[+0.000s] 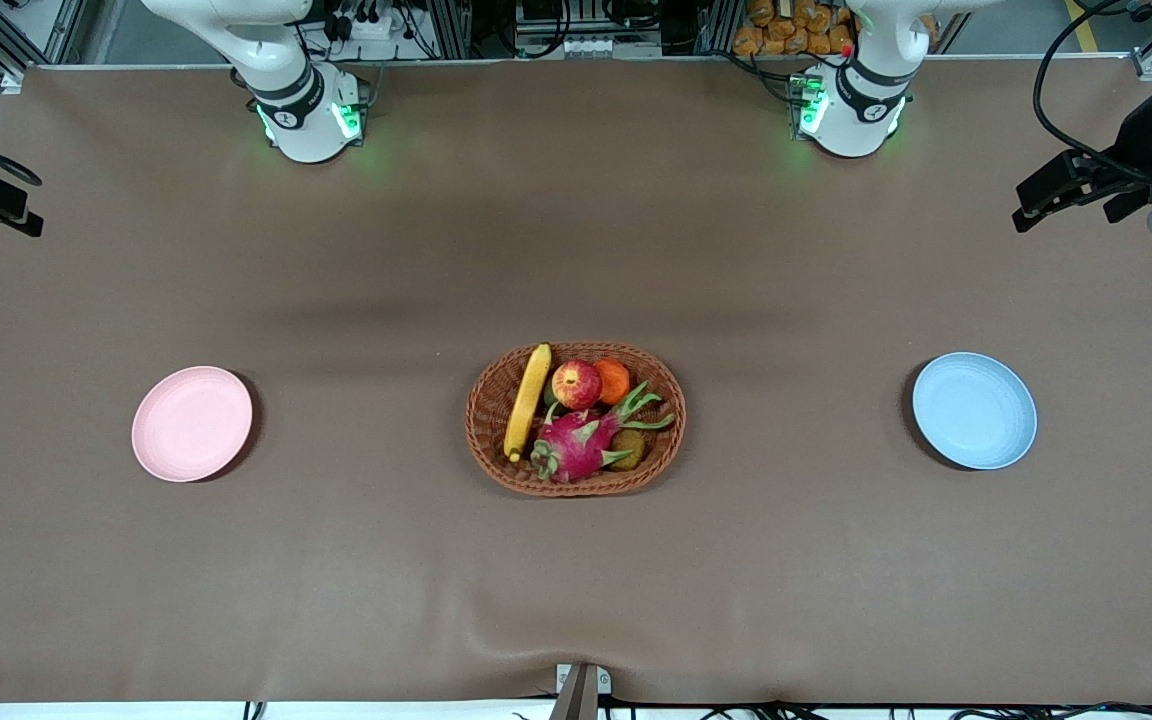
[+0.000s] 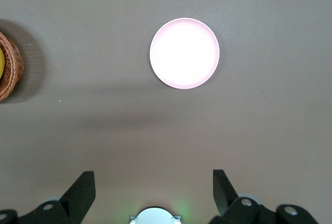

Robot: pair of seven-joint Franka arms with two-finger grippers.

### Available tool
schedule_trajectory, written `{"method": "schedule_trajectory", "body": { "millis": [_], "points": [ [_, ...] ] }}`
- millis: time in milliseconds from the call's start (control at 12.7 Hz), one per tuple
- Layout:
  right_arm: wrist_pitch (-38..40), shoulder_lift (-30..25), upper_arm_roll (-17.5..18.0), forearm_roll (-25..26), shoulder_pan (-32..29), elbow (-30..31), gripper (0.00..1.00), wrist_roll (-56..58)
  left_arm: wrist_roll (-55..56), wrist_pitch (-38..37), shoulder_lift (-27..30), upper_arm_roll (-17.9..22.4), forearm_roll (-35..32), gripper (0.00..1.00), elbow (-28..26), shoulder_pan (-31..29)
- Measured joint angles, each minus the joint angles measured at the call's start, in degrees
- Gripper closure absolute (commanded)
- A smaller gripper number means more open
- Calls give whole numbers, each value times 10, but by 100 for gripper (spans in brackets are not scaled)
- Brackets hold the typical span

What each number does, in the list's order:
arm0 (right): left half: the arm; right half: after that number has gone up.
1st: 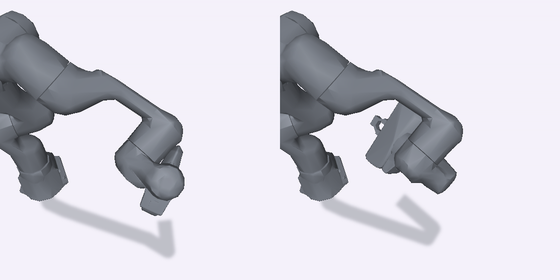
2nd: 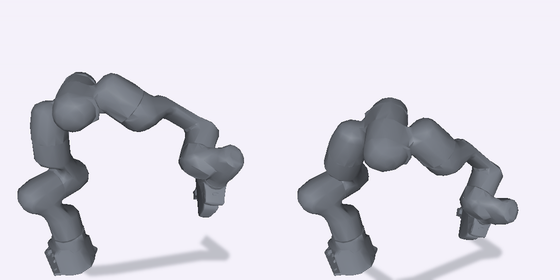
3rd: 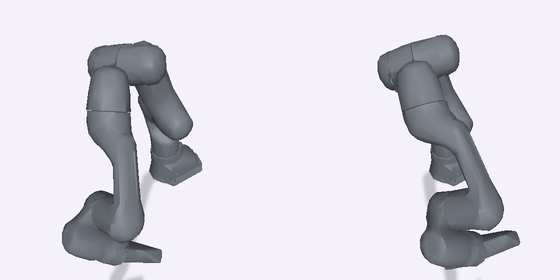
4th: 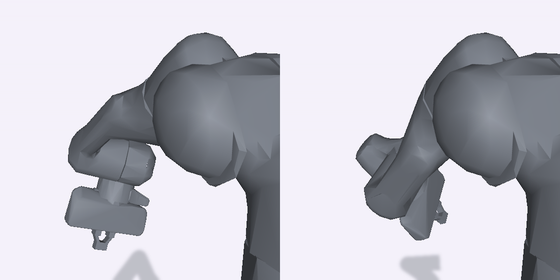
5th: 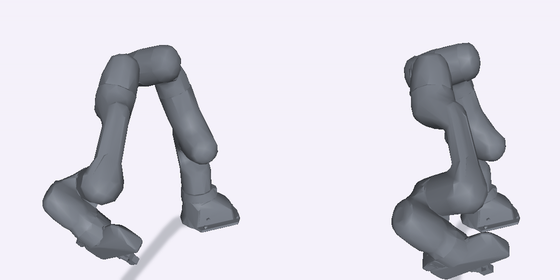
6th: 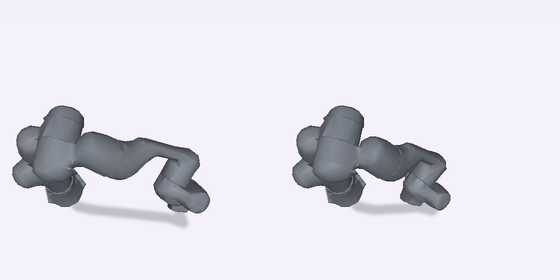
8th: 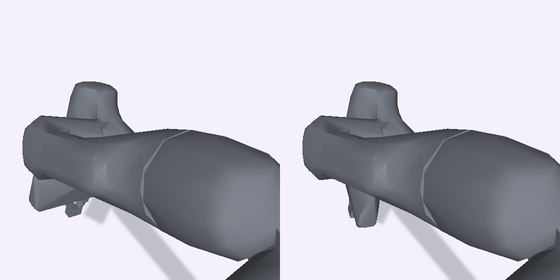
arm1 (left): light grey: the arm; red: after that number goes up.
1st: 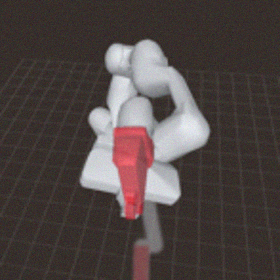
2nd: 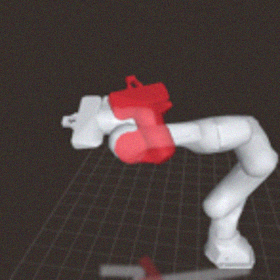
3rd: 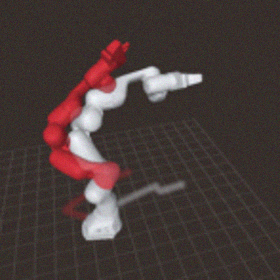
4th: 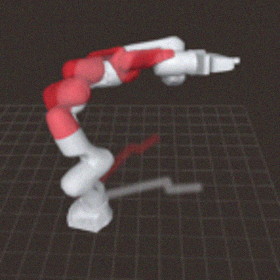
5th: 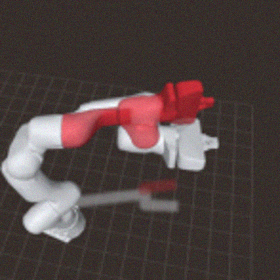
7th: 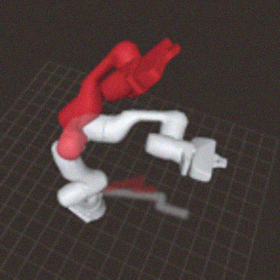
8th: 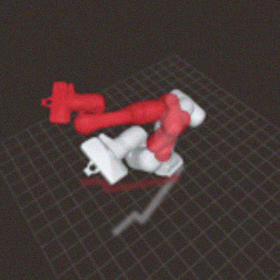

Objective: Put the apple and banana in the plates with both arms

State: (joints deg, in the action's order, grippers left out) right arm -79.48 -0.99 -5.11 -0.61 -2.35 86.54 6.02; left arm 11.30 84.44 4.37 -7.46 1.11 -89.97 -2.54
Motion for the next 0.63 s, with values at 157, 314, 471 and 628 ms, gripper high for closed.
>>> {"method": "schedule_trajectory", "body": {
  "millis": [157, 314, 471, 628],
  "points": [
    [0, 0, 0, 0, 0, 0, 0, 0, 0, -2, 0, 0, 0, 0, 0, 0],
    [0, 0, 0, 0, 0, 0, 0, 0, 0, -3, 0, -1, 0, 0, 0, 0],
    [-4, 1, 1, -1, 0, 1, 0, 0, 0, -3, -2, -1, 0, 0, 1, 0],
    [-12, 3, 4, -1, 1, 5, 0, 0, 0, -3, -5, -1, 0, 0, 4, -2]
  ]
}}
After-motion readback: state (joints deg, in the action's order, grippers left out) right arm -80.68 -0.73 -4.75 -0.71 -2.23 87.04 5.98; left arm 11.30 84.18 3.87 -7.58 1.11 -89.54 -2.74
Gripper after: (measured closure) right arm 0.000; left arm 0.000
